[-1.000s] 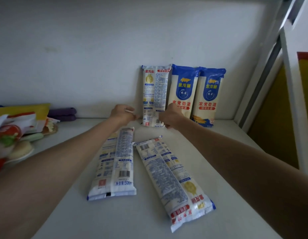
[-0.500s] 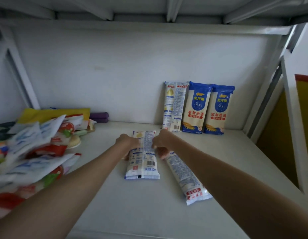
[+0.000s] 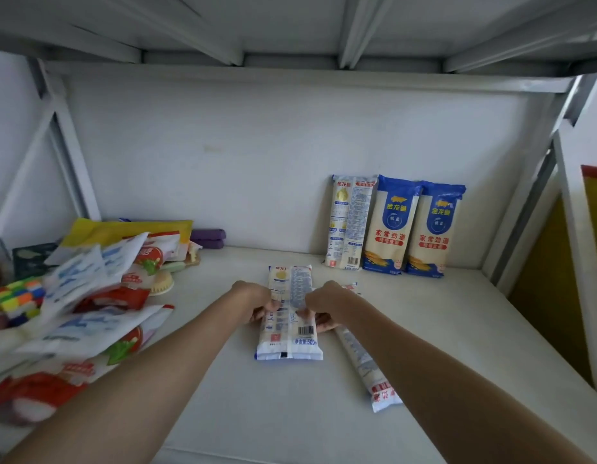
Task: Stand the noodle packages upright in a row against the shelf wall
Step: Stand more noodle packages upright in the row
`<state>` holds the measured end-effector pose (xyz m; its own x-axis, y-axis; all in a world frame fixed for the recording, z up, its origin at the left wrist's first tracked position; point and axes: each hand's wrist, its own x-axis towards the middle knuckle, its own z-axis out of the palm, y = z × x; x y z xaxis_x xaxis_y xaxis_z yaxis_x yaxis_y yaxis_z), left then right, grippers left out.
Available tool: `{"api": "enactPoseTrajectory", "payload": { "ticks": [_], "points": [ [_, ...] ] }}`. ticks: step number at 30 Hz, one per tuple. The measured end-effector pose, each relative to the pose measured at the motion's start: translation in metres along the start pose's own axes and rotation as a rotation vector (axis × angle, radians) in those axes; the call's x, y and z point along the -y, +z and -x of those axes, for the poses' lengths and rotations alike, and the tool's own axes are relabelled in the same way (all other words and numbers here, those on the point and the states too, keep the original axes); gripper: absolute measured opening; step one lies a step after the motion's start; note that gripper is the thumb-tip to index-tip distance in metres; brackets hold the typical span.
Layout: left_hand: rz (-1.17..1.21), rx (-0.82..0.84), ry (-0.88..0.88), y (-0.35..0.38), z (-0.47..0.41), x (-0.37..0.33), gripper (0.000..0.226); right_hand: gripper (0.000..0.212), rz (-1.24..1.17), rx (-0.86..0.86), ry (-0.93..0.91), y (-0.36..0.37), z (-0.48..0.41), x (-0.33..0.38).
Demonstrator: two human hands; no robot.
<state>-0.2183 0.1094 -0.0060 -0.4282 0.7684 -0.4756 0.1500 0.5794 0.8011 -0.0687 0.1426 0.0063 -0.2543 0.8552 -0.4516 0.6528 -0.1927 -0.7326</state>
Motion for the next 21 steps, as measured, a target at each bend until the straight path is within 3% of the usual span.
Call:
{"api": "enactPoseTrajectory", "payload": {
  "ticks": [3,6,10,21],
  "points": [
    [0.043,-0.06,0.02,-0.001,-0.006,-0.001,0.013,0.011,0.044,0.016,0.025,-0.004,0.003,0.005],
    [0.091,-0.123,0.061,-0.003,-0.012,-0.007,0.02,0.026,-0.05,-0.057,-0.008,-0.011,-0.004,0.011],
    [0.14,-0.229,0.119,-0.007,-0.024,-0.022,0.033,0.02,-0.089,-0.149,-0.061,-0.019,-0.02,0.027],
    [0.272,-0.377,0.399,0.0,-0.081,-0.086,0.03,0.013,-0.157,-0.505,-0.291,-0.047,-0.089,0.067]
  ]
}}
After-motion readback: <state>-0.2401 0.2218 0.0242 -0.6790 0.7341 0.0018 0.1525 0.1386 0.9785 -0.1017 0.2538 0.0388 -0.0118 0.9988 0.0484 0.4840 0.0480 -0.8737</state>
